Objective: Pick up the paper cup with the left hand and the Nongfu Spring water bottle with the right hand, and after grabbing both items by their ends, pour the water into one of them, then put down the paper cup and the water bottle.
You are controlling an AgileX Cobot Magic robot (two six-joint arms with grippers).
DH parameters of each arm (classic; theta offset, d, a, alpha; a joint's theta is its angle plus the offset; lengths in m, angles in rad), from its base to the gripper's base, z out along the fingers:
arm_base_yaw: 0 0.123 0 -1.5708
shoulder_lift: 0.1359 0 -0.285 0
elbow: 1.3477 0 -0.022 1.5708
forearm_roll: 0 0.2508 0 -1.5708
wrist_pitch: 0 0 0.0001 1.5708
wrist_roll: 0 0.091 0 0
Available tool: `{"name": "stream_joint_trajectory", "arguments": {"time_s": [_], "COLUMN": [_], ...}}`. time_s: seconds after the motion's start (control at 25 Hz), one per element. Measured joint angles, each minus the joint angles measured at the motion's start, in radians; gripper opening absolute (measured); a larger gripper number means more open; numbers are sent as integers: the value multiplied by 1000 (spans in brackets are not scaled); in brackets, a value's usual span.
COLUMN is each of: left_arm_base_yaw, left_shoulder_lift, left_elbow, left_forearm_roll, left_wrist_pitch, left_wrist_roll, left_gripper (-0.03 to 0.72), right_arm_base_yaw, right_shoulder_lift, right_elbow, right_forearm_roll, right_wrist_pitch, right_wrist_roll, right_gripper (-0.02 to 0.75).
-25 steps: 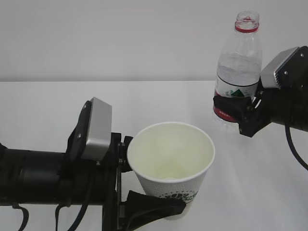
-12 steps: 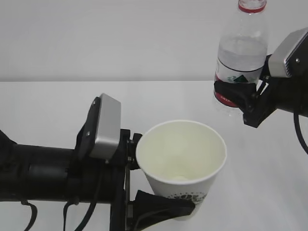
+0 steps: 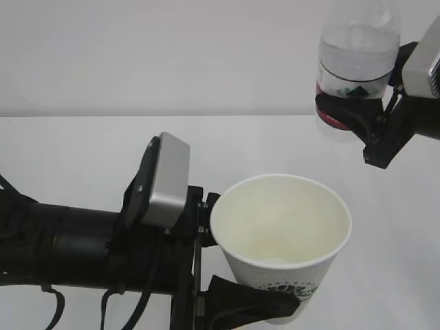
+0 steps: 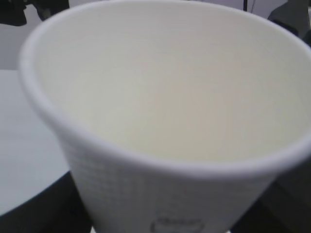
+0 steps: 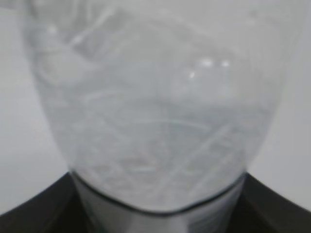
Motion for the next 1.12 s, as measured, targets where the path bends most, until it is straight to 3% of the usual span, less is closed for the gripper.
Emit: {"name": "stream_joint_trajectory", "arguments": {"time_s": [0.32, 1.12], "left_arm_base_yaw": [0, 0], "left_shoulder_lift": [-36, -40], "left_elbow": [-83, -89], "left_forearm_roll": [23, 53], "left_wrist_pitch": [66, 102], "left_wrist_roll": [-28, -57], "left_gripper": [533, 532], "right_arm_base_yaw": [0, 0], "right_shoulder_lift": [-59, -66], "right_elbow": [-17, -147], "right_forearm_roll": [-20, -175], "right_wrist_pitch": [28, 110], "right_wrist_roll": [0, -56], "right_gripper": [484, 484]}}
